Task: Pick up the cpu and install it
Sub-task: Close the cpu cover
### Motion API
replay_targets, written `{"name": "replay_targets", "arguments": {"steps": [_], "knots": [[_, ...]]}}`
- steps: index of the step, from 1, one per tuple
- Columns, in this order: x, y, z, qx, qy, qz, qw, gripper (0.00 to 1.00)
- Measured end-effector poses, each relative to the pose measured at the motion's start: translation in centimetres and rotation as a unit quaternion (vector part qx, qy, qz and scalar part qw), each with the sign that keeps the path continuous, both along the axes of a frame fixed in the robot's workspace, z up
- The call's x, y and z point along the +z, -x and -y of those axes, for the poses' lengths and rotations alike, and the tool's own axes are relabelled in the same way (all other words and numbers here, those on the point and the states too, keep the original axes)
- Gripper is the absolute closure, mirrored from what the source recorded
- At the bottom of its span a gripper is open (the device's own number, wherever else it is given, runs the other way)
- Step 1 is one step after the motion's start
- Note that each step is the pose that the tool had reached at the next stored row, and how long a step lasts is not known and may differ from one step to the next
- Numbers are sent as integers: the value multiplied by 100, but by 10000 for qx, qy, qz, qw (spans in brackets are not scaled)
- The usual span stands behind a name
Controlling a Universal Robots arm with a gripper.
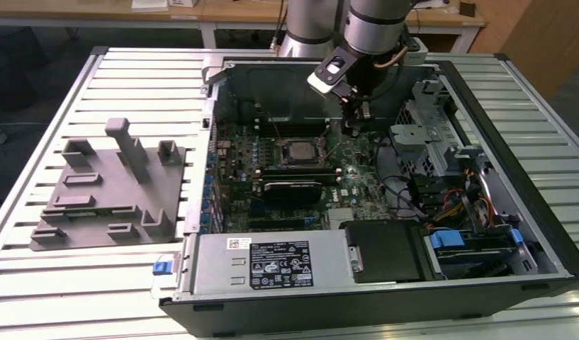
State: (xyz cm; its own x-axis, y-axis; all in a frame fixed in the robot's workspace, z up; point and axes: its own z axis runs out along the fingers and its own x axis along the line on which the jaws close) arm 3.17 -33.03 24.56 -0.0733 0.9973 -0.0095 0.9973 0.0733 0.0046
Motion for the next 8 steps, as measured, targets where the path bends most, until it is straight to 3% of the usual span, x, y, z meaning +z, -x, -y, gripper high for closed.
{"name": "replay_targets", "arguments": {"steps": [8], "knots": [[-2, 120, 0, 0, -1, 0, 10000, 88]]}}
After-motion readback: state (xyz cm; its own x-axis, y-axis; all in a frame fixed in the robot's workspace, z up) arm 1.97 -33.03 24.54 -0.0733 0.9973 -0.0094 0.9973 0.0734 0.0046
